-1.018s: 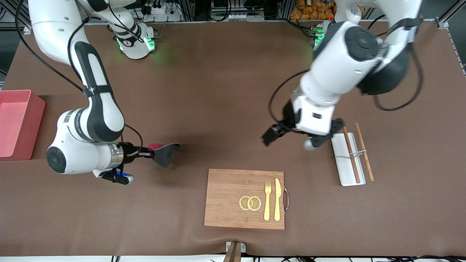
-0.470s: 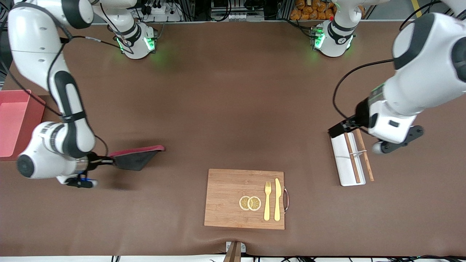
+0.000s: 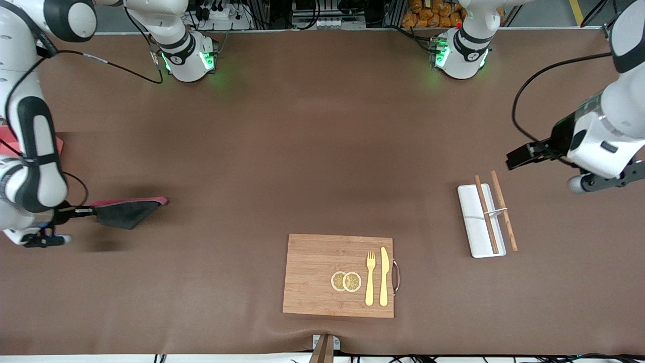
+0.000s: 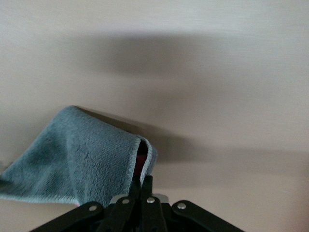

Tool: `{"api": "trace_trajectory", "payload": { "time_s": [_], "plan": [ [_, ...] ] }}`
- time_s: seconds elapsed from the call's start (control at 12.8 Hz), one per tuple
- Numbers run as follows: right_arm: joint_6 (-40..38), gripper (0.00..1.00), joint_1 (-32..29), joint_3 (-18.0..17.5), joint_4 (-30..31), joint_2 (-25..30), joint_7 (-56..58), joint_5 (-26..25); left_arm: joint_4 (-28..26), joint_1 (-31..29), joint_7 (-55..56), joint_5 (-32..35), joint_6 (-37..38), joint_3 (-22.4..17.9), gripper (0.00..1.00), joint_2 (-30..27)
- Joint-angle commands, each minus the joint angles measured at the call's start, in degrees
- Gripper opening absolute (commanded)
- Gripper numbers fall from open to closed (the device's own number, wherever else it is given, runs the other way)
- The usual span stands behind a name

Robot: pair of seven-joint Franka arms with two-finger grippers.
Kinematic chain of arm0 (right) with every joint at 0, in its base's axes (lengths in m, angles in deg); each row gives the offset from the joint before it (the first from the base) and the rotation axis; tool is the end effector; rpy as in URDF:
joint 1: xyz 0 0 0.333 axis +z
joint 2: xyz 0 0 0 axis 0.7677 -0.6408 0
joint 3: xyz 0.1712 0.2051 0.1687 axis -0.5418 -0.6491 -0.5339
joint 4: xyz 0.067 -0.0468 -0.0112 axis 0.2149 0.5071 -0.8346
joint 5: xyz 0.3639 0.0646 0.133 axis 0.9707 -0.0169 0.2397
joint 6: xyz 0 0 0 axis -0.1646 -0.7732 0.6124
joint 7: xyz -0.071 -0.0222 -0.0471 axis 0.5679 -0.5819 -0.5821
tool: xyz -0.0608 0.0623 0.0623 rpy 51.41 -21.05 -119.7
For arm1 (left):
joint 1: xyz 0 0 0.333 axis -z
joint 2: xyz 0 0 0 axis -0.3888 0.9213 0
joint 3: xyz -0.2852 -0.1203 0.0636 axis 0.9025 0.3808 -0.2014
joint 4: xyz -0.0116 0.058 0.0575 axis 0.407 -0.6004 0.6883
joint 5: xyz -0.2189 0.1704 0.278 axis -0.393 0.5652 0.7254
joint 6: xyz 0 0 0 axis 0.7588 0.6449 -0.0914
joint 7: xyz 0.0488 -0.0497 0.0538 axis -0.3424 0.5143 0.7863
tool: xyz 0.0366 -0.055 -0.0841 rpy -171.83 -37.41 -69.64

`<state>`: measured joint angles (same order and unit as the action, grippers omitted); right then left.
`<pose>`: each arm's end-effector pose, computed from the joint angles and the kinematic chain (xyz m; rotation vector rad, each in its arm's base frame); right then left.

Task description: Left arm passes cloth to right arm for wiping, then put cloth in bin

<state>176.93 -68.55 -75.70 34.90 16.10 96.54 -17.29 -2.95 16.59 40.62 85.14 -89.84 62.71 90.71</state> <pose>0.6355 -0.2626 0.2277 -3.0214 -0.1353 0.3559 0.6000 -0.0954 0.6076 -3.1182 -0.2810 0.0999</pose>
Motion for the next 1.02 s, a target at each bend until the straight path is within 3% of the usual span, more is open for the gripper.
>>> {"api": "trace_trajectory", "payload": {
  "time_s": [0.0, 0.16, 0.31, 0.47, 0.71, 0.94],
  "plan": [
    [-0.85, 0.00, -3.56, -0.96, -1.47, 2.34, 6.05, -3.66, -7.04, 3.72, -5.66, 1.22, -1.77, -5.55, 1.00, -6.34],
    [-3.65, 0.00, -5.32, -0.61, -1.56, 7.06, 9.56, -7.87, -9.58, 5.84, -10.05, -0.35, -3.34, -10.57, 1.00, -8.45],
    [-6.28, 0.00, -5.86, -0.43, -2.00, 11.29, 11.95, -8.77, -14.06, 5.33, -11.74, -0.98, -5.46, -11.29, 1.00, -10.91],
    [-10.41, 0.00, -5.51, -0.61, -3.14, 13.68, 11.61, -12.01, -13.90, 5.32, -11.74, -0.89, -5.47, -11.21, 1.00, -11.18],
    [-12.10, 0.00, -4.37, -0.78, -3.32, 13.16, 11.17, -12.29, -13.02, 5.24, -12.18, -0.89, -5.11, -11.29, 1.00, -11.10],
    [-11.66, 0.00, -1.39, -0.87, -2.71, 8.43, 5.21, -11.85, -13.11, 4.71, -12.09, -0.89, -4.41, -11.38, 1.00, -11.10]
  ]
}}
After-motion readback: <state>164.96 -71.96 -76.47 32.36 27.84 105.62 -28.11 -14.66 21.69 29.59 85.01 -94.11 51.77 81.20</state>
